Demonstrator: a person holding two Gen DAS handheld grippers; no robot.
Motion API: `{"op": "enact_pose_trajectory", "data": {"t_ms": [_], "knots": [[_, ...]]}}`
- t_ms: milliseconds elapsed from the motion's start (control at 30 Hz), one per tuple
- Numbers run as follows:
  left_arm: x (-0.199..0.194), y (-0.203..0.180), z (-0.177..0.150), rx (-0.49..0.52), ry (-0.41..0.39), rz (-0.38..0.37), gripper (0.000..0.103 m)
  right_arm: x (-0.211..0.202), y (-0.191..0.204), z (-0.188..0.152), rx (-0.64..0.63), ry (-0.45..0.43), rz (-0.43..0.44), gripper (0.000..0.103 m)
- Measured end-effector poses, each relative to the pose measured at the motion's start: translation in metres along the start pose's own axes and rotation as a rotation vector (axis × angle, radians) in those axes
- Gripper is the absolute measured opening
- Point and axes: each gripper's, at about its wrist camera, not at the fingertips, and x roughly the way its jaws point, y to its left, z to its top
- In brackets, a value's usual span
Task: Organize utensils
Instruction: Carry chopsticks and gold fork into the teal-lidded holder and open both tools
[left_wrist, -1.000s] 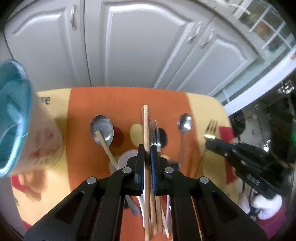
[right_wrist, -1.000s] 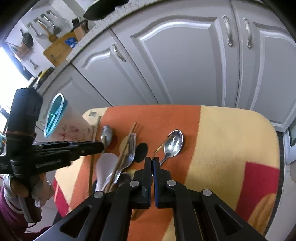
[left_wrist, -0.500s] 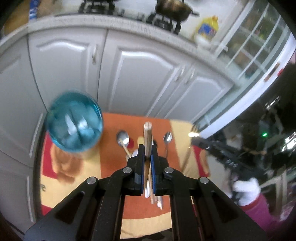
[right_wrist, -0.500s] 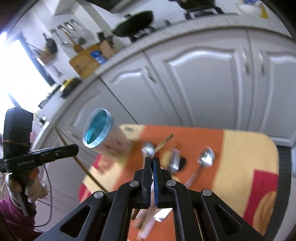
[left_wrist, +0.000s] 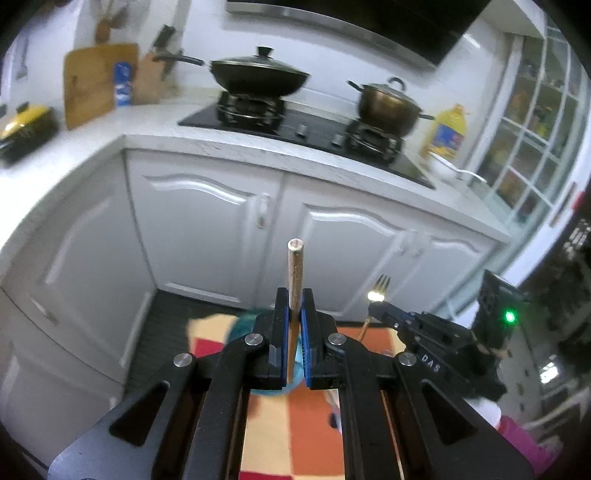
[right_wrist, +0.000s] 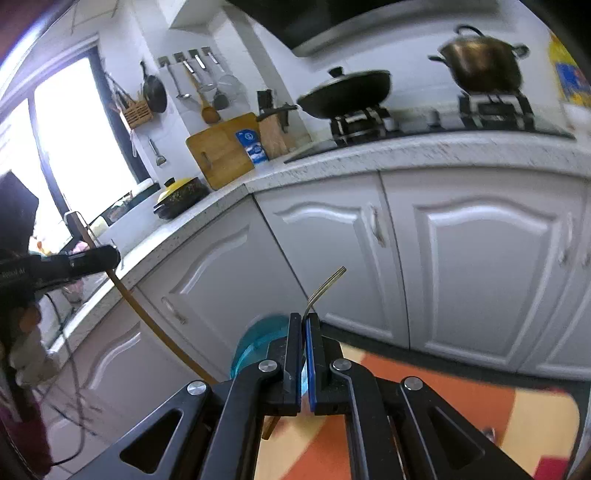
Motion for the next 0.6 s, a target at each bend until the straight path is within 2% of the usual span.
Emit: {"op": "enact_pose_trajectory", "data": {"t_ms": [100, 200, 433, 600], "knots": [[0.021, 0.013, -0.003, 0.010, -0.018, 0.081, 0.004, 0.029, 0.013, 0.006, -0.044, -0.014, -0.043, 0.002], [0.042, 0.026, -0.009, 0.001, 0.009, 0.105, 0.004, 0.052, 0.018, 0.003, -0.073, -0.030, -0.088, 0.002], [0.092, 0.048, -0.039, -0.065, 0.094, 0.111, 0.004, 0.097, 0.035, -0.026, -0.230, 0.003, -0.183, 0.002], [0.109, 0.051, -0.051, -0.079, 0.115, 0.114, 0.005, 0.118, 0.038, -0.050, -0.291, 0.077, -0.199, 0.002]]}}
